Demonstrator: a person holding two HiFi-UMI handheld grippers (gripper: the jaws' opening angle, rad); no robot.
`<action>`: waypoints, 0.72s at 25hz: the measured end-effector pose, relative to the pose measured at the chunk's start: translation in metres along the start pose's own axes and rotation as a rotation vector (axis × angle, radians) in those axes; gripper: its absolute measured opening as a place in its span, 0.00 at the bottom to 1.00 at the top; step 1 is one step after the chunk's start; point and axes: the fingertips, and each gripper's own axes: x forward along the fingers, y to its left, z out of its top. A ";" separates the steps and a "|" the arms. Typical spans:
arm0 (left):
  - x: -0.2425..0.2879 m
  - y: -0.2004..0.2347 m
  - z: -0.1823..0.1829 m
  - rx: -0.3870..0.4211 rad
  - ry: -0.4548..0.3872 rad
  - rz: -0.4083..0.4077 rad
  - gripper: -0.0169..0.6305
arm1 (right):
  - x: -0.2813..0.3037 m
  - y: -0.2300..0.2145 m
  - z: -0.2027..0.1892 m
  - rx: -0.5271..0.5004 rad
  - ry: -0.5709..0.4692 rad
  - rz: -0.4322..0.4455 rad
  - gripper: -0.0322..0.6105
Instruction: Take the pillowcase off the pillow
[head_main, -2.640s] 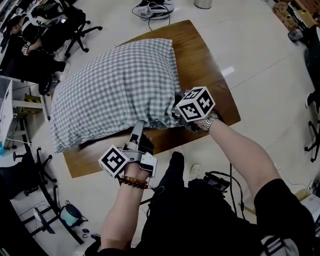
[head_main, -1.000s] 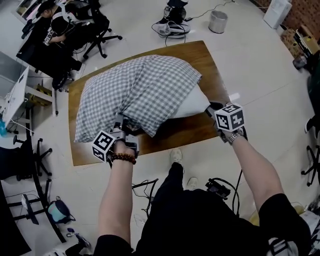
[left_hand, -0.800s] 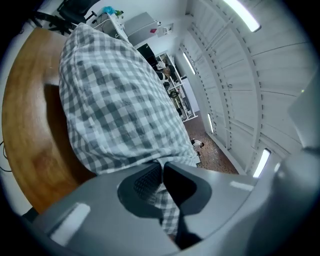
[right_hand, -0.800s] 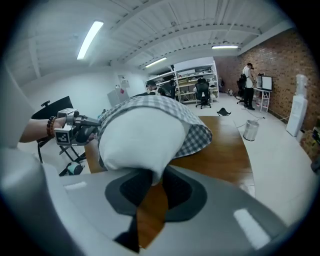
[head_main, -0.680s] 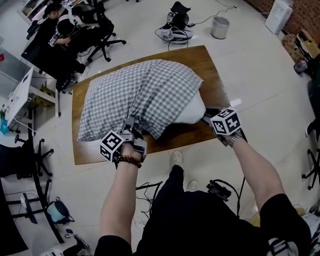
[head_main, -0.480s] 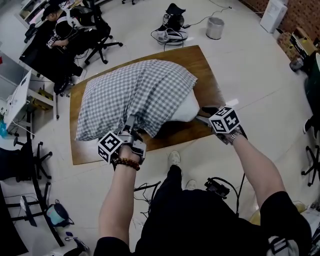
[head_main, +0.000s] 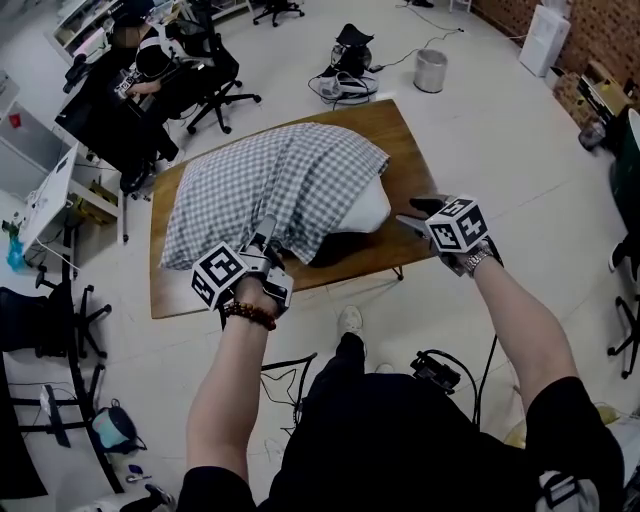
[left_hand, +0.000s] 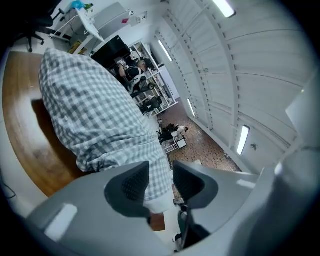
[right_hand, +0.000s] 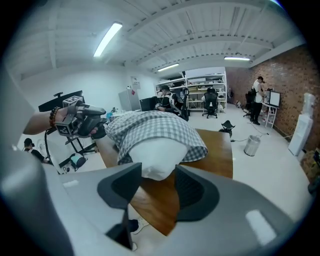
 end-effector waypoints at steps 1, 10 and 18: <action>-0.003 -0.008 0.000 0.027 0.003 -0.004 0.24 | -0.004 0.003 0.001 -0.005 -0.007 -0.001 0.37; -0.003 -0.085 0.018 0.343 0.078 -0.031 0.24 | -0.025 0.016 0.020 -0.021 -0.023 -0.007 0.37; 0.065 -0.150 0.035 0.659 0.259 -0.084 0.25 | -0.019 -0.007 0.032 0.022 -0.015 -0.004 0.37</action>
